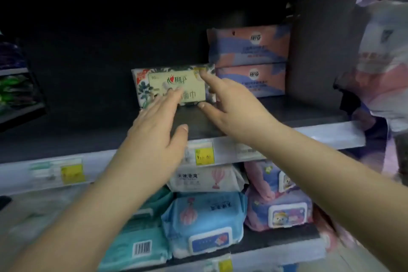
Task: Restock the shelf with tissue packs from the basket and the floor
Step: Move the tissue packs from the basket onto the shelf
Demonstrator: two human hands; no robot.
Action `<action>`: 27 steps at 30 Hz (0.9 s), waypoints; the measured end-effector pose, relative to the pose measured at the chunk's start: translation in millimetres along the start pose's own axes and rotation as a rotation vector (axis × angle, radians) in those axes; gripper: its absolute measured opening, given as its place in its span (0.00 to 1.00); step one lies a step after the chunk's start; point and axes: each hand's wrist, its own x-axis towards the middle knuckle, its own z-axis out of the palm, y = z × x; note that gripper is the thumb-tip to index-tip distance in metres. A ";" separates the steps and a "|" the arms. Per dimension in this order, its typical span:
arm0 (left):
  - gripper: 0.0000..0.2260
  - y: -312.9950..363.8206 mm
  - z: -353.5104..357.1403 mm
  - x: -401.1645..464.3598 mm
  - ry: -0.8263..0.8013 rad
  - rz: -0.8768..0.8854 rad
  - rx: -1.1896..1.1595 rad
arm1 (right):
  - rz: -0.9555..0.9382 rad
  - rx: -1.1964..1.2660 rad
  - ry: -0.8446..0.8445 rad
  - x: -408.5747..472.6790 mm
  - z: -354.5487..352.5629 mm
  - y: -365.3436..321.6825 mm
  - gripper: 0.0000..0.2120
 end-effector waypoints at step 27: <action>0.47 -73.3 177.2 -358.3 -0.550 -1.224 0.238 | 0.290 0.212 -0.762 -335.5 213.4 -26.6 0.25</action>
